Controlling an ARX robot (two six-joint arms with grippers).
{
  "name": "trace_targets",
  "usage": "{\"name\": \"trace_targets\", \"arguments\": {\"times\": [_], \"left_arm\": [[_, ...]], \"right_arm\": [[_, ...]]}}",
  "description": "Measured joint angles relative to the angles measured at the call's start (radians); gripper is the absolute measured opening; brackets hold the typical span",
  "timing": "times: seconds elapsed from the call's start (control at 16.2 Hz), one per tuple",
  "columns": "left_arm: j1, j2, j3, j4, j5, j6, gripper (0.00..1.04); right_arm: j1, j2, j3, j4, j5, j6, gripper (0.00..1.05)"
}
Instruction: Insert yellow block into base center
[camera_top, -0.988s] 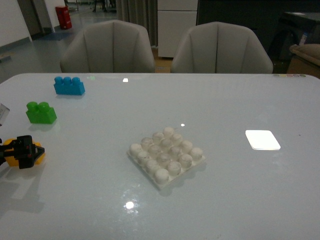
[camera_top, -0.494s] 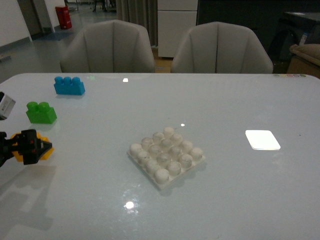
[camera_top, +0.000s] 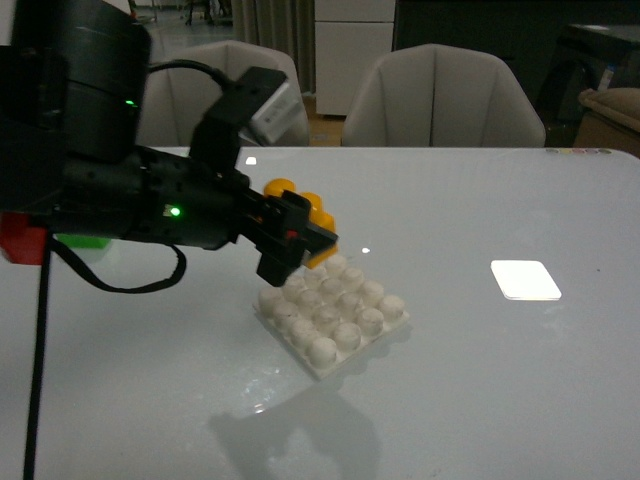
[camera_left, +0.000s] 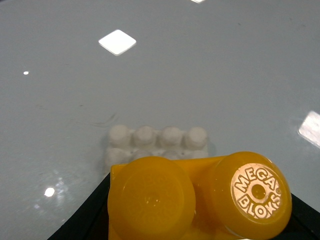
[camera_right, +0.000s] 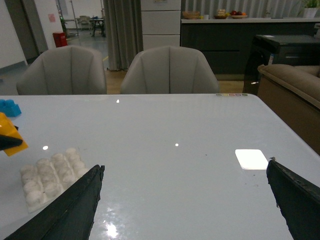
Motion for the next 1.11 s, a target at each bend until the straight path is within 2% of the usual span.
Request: {"name": "trace_targets", "arguments": {"times": [0.12,0.37,0.68,1.11], "left_arm": [[-0.026,0.055,0.056,-0.087,0.005,0.070,0.66],[-0.025,0.174,0.164,-0.186,0.011,0.135,0.66],[-0.059,0.262,0.267,-0.240,0.036,0.145,0.66],[-0.046,0.325,0.304,-0.196,0.035,0.136,0.66]], "right_arm": [[0.000,0.000,0.000,0.000,0.000,0.000,0.98],[0.000,0.000,0.000,0.000,0.000,0.000,0.98],[0.000,0.000,0.000,0.000,0.000,0.000,0.98],[0.000,0.000,0.000,0.000,0.000,0.000,0.98]]}}
